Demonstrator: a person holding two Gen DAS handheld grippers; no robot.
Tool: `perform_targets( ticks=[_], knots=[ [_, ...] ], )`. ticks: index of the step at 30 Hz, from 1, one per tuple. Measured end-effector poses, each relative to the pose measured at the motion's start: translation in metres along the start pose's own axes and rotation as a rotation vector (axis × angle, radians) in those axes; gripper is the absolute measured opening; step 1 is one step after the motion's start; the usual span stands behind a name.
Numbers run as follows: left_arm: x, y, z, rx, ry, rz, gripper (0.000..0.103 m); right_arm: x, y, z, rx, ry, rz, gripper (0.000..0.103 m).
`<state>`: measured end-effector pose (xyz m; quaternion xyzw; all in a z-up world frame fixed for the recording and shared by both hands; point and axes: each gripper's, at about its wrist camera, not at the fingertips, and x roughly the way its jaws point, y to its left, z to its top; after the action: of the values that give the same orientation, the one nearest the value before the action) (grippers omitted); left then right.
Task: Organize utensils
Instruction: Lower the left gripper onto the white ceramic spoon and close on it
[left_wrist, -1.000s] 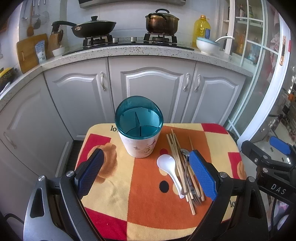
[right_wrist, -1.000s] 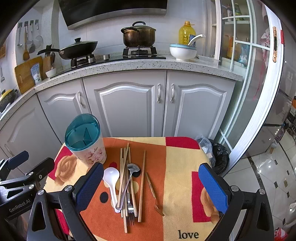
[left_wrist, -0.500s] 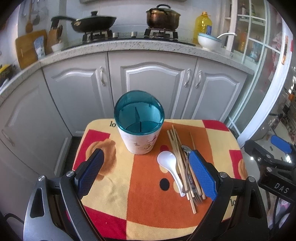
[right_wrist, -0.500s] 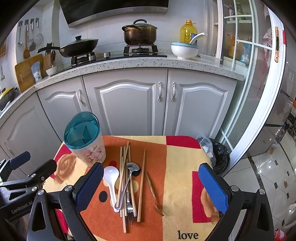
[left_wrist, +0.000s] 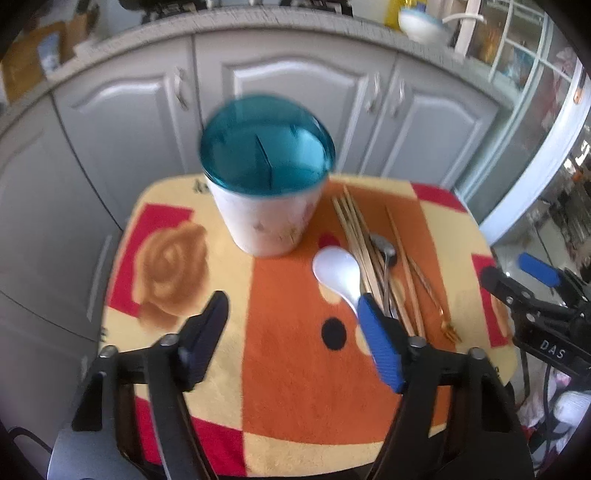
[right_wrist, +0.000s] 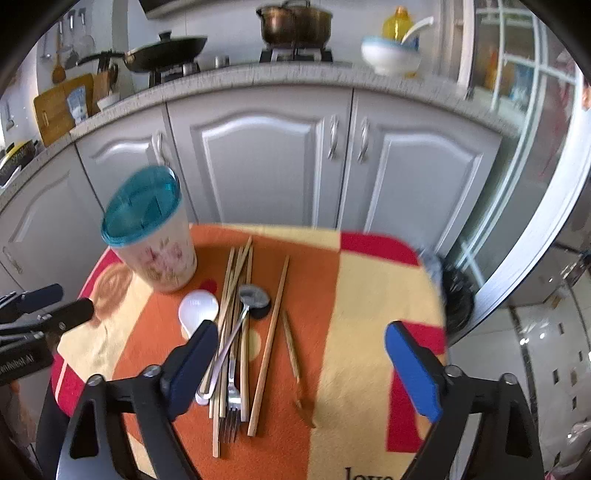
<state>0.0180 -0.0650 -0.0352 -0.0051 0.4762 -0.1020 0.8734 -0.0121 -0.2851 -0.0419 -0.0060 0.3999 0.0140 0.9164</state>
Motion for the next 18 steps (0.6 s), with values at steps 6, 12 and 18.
perform_targets(
  ticks=[6,12,18],
  knots=[
    [0.047,0.008,0.002,-0.104,0.074,-0.030,0.043,0.041,-0.013,-0.007,0.041,0.088,0.084,0.063],
    [0.078,0.011,0.012,-0.189,0.074,-0.037,0.043,0.074,-0.022,0.001,0.082,0.148,0.153,0.054],
    [0.103,0.003,0.016,-0.209,0.094,-0.022,0.043,0.096,-0.011,0.013,0.107,0.191,0.264,0.045]
  ],
)
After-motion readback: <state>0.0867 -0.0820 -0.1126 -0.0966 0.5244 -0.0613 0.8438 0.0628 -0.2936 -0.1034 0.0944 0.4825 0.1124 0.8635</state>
